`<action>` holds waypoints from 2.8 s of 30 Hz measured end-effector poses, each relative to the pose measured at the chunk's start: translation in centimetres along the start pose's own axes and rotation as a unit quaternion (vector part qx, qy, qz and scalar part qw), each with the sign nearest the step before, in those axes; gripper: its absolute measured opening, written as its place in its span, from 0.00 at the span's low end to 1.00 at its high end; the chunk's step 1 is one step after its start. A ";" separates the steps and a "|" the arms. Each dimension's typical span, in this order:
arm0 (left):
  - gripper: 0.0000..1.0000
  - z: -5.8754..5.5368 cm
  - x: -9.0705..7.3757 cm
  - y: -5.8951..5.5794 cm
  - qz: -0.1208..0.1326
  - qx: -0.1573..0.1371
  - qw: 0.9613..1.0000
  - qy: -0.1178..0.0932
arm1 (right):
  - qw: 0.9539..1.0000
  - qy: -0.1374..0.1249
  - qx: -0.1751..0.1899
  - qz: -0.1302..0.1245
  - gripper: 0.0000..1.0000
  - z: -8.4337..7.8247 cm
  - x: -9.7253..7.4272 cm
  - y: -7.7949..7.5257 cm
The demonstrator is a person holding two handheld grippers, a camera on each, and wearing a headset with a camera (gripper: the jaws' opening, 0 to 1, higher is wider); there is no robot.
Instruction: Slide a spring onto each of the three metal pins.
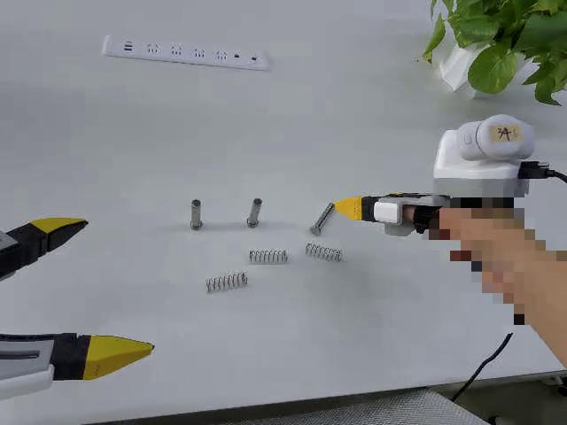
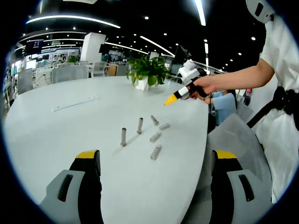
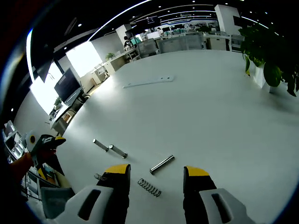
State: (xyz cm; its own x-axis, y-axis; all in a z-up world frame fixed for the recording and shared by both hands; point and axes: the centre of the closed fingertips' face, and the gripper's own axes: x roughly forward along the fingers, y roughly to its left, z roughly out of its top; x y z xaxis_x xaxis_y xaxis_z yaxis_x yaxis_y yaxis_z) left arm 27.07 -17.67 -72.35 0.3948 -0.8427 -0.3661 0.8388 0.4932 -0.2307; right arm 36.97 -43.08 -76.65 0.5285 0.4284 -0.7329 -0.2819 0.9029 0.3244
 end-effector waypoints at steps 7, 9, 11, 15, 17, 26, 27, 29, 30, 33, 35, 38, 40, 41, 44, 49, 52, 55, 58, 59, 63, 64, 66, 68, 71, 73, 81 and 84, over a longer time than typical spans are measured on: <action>0.99 -0.1 0.0 0.4 -0.001 -0.005 1.000 -0.002 | 0.999 0.018 0.037 -0.016 0.34 0.1 1.1 -0.5; 0.99 -0.1 0.0 0.5 -0.002 -0.007 1.000 -0.004 | 0.998 0.024 0.048 -0.017 0.34 0.1 1.5 -0.6; 0.99 -0.1 0.0 0.6 -0.002 -0.007 1.000 -0.003 | 0.998 0.029 0.058 -0.019 0.33 0.0 1.9 -0.6; 0.99 -0.2 0.0 0.8 -0.003 -0.010 1.000 -0.005 | 0.995 0.041 0.085 -0.027 0.29 -0.3 2.7 -0.9; 0.99 -0.3 0.0 0.9 -0.004 -0.011 1.000 -0.006 | 0.994 0.048 0.090 -0.031 0.29 -0.5 3.0 -1.1; 0.99 -0.5 0.1 1.3 -0.005 -0.019 1.000 -0.009 | 0.988 0.075 0.128 -0.047 0.26 -0.9 5.1 -2.1; 0.99 -0.5 0.1 1.4 -0.005 -0.020 1.000 -0.010 | 0.987 0.078 0.131 -0.049 0.27 -0.9 5.4 -2.3; 0.99 -0.6 0.1 1.4 -0.005 -0.022 1.000 -0.010 | 0.986 0.082 0.136 -0.052 0.26 -1.0 5.6 -2.4; 0.99 -0.6 0.2 1.5 -0.005 -0.022 1.000 -0.010 | 0.985 0.084 0.144 -0.051 0.26 -1.0 5.6 -2.3; 0.99 -0.6 0.2 1.6 -0.005 -0.025 1.000 -0.011 | 0.983 0.093 0.146 -0.056 0.26 -1.3 5.9 -2.3; 0.98 -0.6 0.2 1.6 -0.004 -0.025 1.000 -0.012 | 0.982 0.102 0.149 -0.062 0.25 -1.7 6.0 -2.5; 0.98 -0.6 0.2 1.6 -0.005 -0.028 1.000 -0.014 | 0.980 0.104 0.158 -0.065 0.23 -1.7 5.9 -2.5; 0.98 -0.7 0.2 1.6 -0.005 -0.028 0.999 -0.013 | 0.979 0.107 0.161 -0.067 0.24 -1.7 6.0 -2.4; 0.98 -0.7 0.2 1.6 -0.006 -0.029 0.999 -0.013 | 0.978 0.111 0.159 -0.070 0.24 -1.9 6.1 -2.4; 0.98 -0.7 0.2 1.6 -0.006 -0.030 0.999 -0.014 | 0.976 0.113 0.172 -0.070 0.24 -1.8 6.2 -2.4; 0.98 -0.7 0.3 1.6 -0.006 -0.034 0.999 -0.017 | 0.974 0.120 0.177 -0.074 0.23 -2.0 6.5 -2.3; 0.98 -0.7 0.2 1.6 -0.007 -0.034 0.999 -0.017 | 0.972 0.120 0.186 -0.074 0.21 -2.0 6.6 -2.2; 0.98 -0.7 0.2 1.7 -0.006 -0.036 0.999 -0.019 | 0.971 0.123 0.188 -0.078 0.20 -1.9 6.7 -2.3; 0.98 -0.8 0.2 1.7 -0.006 -0.037 0.999 -0.019 | 0.970 0.127 0.188 -0.083 0.18 -2.0 6.7 -2.4; 0.98 -0.8 0.2 1.7 -0.006 -0.038 0.999 -0.019 | 0.970 0.127 0.191 -0.084 0.18 -2.0 6.7 -2.4; 0.98 -0.8 0.4 1.7 -0.008 -0.038 0.999 -0.020 | 0.969 0.131 0.189 -0.087 0.18 -1.8 6.9 -2.2; 0.98 -0.8 0.4 1.7 -0.009 -0.038 0.999 -0.021 | 0.969 0.132 0.187 -0.088 0.18 -1.8 6.9 -2.2; 0.98 -0.8 0.4 1.7 -0.009 -0.038 0.999 -0.022 | 0.970 0.134 0.183 -0.089 0.17 -1.8 7.0 -2.2; 0.98 -0.8 0.4 1.7 -0.008 -0.039 0.999 -0.022 | 0.970 0.137 0.178 -0.092 0.15 -1.9 7.1 -2.3; 0.98 -0.9 0.3 1.7 -0.009 -0.040 0.999 -0.022 | 0.970 0.140 0.175 -0.093 0.14 -1.9 7.2 -2.3; 0.98 -1.0 0.3 1.7 -0.009 -0.041 0.999 -0.021 | 0.970 0.141 0.172 -0.093 0.13 -1.8 7.3 -2.2; 0.98 -0.9 0.3 1.7 -0.009 -0.042 0.999 -0.023 | 0.972 0.147 0.158 -0.094 0.09 -1.8 7.6 -2.0; 0.98 -1.1 0.3 1.7 -0.010 -0.042 0.999 -0.021 | 0.972 0.148 0.157 -0.094 0.08 -1.8 7.6 -2.1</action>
State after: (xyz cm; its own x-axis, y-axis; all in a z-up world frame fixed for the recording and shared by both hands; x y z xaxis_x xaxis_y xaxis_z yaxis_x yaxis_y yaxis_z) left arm 28.25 -16.88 -73.84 0.3956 -0.8596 -0.3234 0.8127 0.4917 -0.3127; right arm 40.15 -41.78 -83.92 0.2810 0.2686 -0.9213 0.0794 0.9502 0.3013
